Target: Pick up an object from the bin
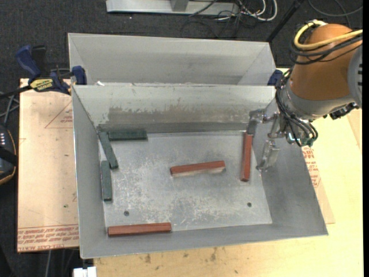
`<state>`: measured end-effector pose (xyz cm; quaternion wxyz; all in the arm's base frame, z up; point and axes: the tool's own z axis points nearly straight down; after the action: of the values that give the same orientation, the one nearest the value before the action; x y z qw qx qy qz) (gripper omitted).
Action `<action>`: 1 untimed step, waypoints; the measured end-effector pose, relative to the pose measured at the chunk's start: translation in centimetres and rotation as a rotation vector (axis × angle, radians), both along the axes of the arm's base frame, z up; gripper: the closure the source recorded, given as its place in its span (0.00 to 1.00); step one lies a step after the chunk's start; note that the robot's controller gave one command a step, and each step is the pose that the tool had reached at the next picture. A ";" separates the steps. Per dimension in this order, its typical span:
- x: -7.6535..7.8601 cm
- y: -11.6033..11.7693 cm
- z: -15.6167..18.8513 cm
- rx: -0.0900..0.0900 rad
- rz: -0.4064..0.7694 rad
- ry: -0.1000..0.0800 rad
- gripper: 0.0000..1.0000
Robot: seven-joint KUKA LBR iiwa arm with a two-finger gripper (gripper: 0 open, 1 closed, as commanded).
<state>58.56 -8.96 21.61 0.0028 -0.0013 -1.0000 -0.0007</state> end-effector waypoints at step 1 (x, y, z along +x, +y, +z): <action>0.2 0.0 0.5 -0.001 0.003 -0.008 0.00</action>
Offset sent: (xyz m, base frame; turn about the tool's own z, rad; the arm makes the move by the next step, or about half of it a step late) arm 0.0363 0.1146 -0.1461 -0.3136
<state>58.72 -8.93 22.07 -0.0010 0.0000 -1.0000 0.0000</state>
